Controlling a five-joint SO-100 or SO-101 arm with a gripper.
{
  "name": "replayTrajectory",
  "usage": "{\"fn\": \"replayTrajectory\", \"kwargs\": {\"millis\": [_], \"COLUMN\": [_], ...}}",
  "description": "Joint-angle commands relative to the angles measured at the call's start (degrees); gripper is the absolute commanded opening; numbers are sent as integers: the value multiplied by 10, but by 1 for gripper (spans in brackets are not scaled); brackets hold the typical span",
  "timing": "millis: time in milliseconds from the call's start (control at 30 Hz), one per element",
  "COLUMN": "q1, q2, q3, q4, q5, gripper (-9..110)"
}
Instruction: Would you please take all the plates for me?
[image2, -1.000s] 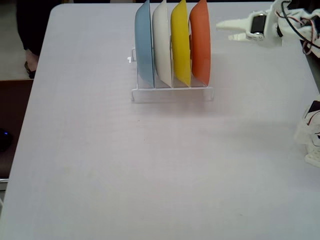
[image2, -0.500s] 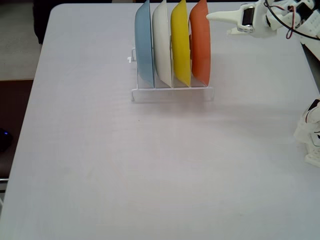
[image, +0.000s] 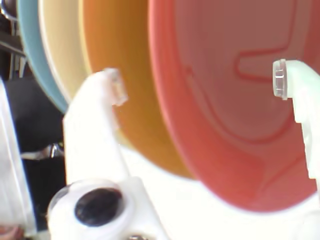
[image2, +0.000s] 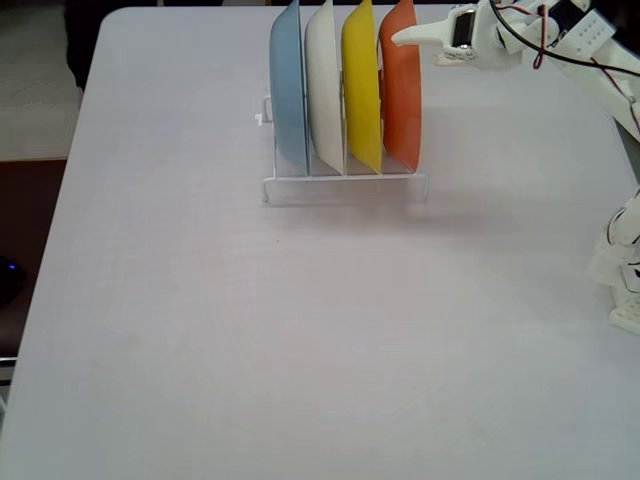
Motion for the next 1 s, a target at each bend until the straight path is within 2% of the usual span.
{"fn": "replayTrajectory", "kwargs": {"millis": [0, 67, 233, 700, 967], "q1": [3, 3, -10, -20, -62], "q2": [-4, -14, -42, -81, 36], "q3": [-43, -51, -102, -547, -554], "q4": [-18, -18, -16, 207, 196], "q5": [4, 6, 5, 104, 178], "gripper": [31, 27, 0, -1, -1]}}
